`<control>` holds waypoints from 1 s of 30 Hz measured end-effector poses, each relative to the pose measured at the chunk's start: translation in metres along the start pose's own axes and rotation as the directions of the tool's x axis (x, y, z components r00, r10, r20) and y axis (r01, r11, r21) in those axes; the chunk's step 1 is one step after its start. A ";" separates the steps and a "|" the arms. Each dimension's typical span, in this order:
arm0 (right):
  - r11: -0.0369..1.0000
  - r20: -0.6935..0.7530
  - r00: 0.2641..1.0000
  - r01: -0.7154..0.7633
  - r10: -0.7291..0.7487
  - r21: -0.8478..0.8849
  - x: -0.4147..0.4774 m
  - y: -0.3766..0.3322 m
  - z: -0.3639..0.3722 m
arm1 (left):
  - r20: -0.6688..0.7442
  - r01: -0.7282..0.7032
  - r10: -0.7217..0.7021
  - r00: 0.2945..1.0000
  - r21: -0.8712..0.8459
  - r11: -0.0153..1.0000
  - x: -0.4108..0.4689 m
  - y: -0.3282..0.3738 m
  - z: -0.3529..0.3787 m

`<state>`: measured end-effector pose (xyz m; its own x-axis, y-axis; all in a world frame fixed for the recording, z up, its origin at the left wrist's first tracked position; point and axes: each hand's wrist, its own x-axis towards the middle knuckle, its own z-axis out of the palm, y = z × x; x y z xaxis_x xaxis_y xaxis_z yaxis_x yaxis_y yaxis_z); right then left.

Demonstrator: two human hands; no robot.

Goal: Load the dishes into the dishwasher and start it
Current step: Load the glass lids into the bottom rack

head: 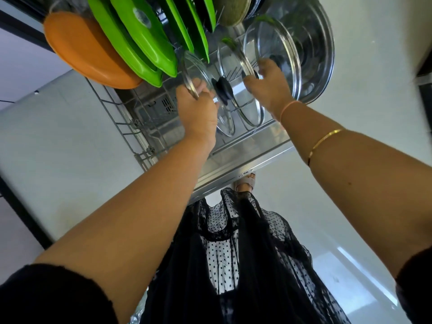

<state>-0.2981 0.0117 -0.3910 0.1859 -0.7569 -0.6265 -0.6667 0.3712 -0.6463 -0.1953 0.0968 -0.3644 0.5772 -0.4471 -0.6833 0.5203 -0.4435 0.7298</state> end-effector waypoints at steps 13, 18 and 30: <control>0.945 -0.199 0.975 -0.034 0.104 0.325 0.003 -0.012 -0.010 | 0.175 -0.266 0.214 0.961 0.383 0.885 -0.003 -0.031 0.046; 0.958 -0.182 0.978 -0.045 0.100 0.284 0.002 -0.009 -0.008 | 0.157 -0.187 0.133 0.979 0.403 0.896 0.007 -0.025 0.058; 0.971 -0.154 0.984 -0.046 0.084 0.235 0.007 -0.013 -0.002 | 0.163 0.093 -0.176 0.971 0.419 0.903 0.022 -0.019 0.066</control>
<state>-0.2899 0.0004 -0.3866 0.0154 -0.7968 -0.6040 -0.4866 0.5217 -0.7007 -0.2340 0.0439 -0.3952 0.3666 -0.4825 -0.7955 0.2598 -0.7679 0.5855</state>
